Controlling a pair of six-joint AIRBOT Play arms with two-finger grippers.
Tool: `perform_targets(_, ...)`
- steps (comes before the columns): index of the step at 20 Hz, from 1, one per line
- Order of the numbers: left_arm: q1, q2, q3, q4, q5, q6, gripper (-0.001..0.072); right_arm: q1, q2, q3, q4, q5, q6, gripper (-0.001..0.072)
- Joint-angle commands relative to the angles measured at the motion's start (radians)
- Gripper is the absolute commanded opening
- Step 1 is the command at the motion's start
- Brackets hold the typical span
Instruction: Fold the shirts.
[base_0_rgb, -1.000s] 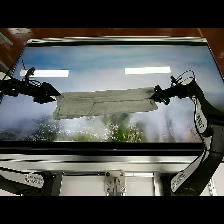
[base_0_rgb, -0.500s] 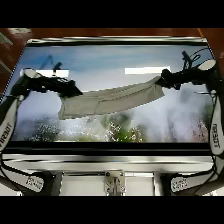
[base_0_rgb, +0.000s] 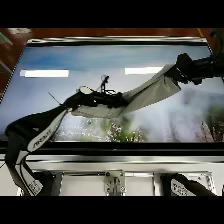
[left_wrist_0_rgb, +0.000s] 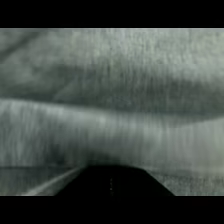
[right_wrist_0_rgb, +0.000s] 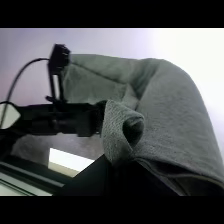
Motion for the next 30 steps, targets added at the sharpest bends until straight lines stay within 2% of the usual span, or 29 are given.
perform_targets(1,-0.136,-0.109,0.068,-0.248,0.045,0.057,0.0033,0.015,0.083,0.000,-0.008,0.042,0.062,0.0062)
perform_targets(5,-0.127,-0.141,0.105,-0.238,0.017,0.057,0.0031,0.015,0.098,0.000,-0.072,0.071,0.081,0.0062)
perform_targets(8,0.002,-0.080,0.105,-0.087,-0.093,0.055,0.0030,0.024,0.074,0.000,-0.113,0.029,0.080,0.0062)
perform_targets(13,0.365,0.216,0.099,0.324,-0.168,-0.085,0.0030,0.267,-0.084,0.000,-0.106,-0.208,0.063,0.0062)
perform_targets(15,0.536,0.352,0.099,0.405,-0.205,-0.106,0.0030,0.416,-0.192,0.000,-0.096,-0.335,0.062,0.0062)
perform_targets(18,0.776,0.523,0.099,0.438,-0.282,-0.109,0.0030,0.605,-0.380,0.000,-0.053,-0.483,0.085,0.0066)
perform_targets(19,0.840,0.564,0.099,0.438,-0.310,-0.109,0.0031,0.656,-0.452,0.000,-0.022,-0.543,0.090,0.0157)
perform_targets(20,0.901,0.602,0.099,0.438,-0.344,-0.109,0.0031,0.690,-0.511,0.001,0.026,-0.581,0.098,0.0430)
perform_targets(21,0.950,0.629,0.099,0.438,-0.378,-0.108,0.0031,0.707,-0.558,0.000,0.089,-0.587,0.094,0.0611)
perform_targets(22,0.991,0.650,0.099,0.438,-0.415,-0.108,0.0031,0.709,-0.582,0.001,0.117,-0.565,0.083,0.0614)
perform_targets(24,1.050,0.679,0.099,0.442,-0.487,-0.089,0.0031,0.677,-0.576,0.001,0.053,-0.452,0.069,0.0614)
perform_targets(30,1.043,0.690,0.098,0.460,-0.503,-0.090,0.0031,0.373,-0.423,0.000,-0.410,-0.028,0.121,0.0615)
